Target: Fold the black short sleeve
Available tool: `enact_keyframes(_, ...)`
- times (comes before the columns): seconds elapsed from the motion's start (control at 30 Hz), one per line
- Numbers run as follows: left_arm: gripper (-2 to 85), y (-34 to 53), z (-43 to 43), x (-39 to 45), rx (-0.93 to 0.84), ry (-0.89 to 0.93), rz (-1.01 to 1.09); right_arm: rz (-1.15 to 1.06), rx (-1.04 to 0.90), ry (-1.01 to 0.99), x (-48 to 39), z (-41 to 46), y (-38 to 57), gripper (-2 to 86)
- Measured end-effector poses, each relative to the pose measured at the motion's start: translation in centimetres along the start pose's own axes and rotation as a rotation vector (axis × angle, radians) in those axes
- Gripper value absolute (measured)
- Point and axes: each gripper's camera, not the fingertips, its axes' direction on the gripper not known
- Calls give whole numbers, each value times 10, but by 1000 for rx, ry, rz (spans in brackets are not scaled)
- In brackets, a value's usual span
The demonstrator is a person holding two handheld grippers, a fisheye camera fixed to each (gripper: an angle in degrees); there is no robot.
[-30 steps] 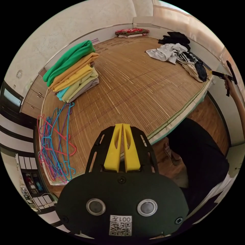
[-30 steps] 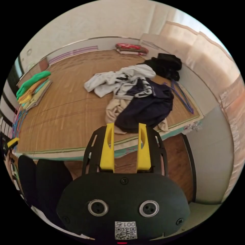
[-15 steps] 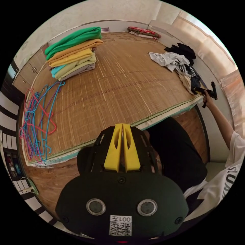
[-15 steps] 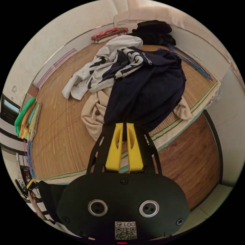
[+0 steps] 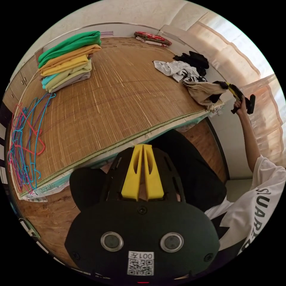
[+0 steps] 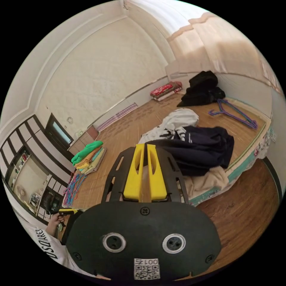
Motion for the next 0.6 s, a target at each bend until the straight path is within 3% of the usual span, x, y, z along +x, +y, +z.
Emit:
enact_keyframes(0.3,-10,63,-3,-33,19,4,-67,18,-90,93,-8,5,-31,7)
enact_keyframes(0.6,-9,93,4,-40,53,20,-24,-151,86,109,-73,-60,-83,0)
